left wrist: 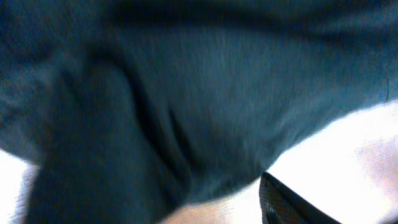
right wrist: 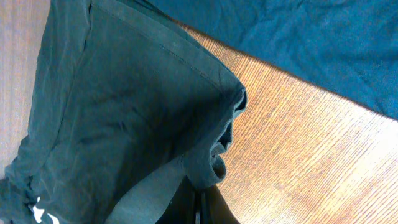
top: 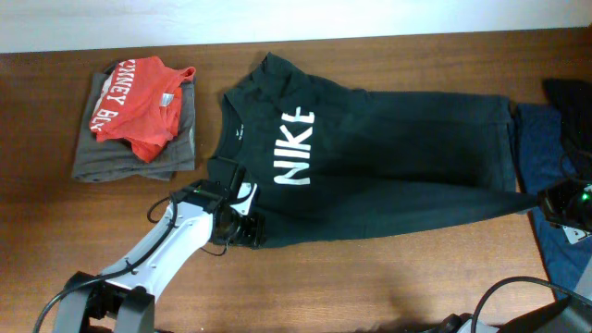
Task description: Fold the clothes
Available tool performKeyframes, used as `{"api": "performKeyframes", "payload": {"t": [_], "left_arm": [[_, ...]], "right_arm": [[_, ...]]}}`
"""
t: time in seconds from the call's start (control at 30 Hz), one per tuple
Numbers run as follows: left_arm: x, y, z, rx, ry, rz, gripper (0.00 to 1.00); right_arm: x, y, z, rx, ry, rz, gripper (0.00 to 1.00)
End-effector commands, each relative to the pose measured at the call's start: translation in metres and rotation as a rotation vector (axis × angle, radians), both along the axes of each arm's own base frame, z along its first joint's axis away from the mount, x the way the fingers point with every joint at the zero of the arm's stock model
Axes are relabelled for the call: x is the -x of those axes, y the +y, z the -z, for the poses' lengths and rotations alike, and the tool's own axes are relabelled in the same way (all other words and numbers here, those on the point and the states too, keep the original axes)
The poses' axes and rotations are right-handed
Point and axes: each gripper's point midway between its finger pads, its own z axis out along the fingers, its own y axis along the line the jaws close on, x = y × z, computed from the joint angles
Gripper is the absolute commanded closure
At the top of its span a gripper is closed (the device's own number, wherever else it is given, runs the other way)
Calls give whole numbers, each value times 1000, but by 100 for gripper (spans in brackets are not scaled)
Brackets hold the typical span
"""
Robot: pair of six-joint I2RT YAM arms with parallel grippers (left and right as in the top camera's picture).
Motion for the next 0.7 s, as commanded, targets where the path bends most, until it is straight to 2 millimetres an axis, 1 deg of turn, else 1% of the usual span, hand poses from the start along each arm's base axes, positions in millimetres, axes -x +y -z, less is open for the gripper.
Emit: {"api": "performKeyframes", "payload": {"t": [0.0, 0.07, 0.1, 0.17, 0.2, 0.27, 0.3, 0.37, 0.43, 0.47, 0.5, 0.53, 0.57, 0.63, 0.67], "left_arm": [[-7, 6, 6, -40, -28, -6, 37], [-6, 6, 11, -48, -11, -6, 37], [-3, 7, 18, -57, 14, -5, 38], [0, 8, 25, -66, 41, 3, 44], [2, 7, 28, -63, 54, 4, 49], [4, 6, 29, -55, 66, 5, 51], [4, 6, 29, -56, 66, 5, 54], [5, 6, 28, -57, 70, 5, 70], [5, 7, 28, -58, 73, 5, 82], [4, 5, 23, -55, 77, 5, 91], [2, 4, 17, -48, 79, 6, 97], [0, -1, 4, -29, 85, 8, 100], [-1, -3, -5, -19, 90, 9, 100], [-1, -7, -39, -7, 119, 11, 100], [0, -6, -49, -13, 126, 11, 99]], "right_arm": [[0, -5, -5, 29, -2, 1, 96], [0, -5, -5, 29, -2, 1, 96], [0, -5, -5, 29, -2, 1, 96], [0, -5, -5, 29, -2, 1, 96], [0, -5, -5, 29, -2, 1, 96], [0, -5, -5, 29, -2, 1, 96], [0, -5, -5, 29, -2, 1, 96], [0, -5, -5, 29, -2, 1, 96], [0, -5, -5, 29, -2, 1, 96], [0, -5, -5, 29, -2, 1, 96], [0, -5, -5, 29, -2, 1, 96], [0, -5, -5, 29, -2, 1, 96], [0, -5, -5, 29, -2, 1, 96], [0, -5, -5, 29, -2, 1, 96], [0, -5, -5, 29, -2, 1, 96]]}}
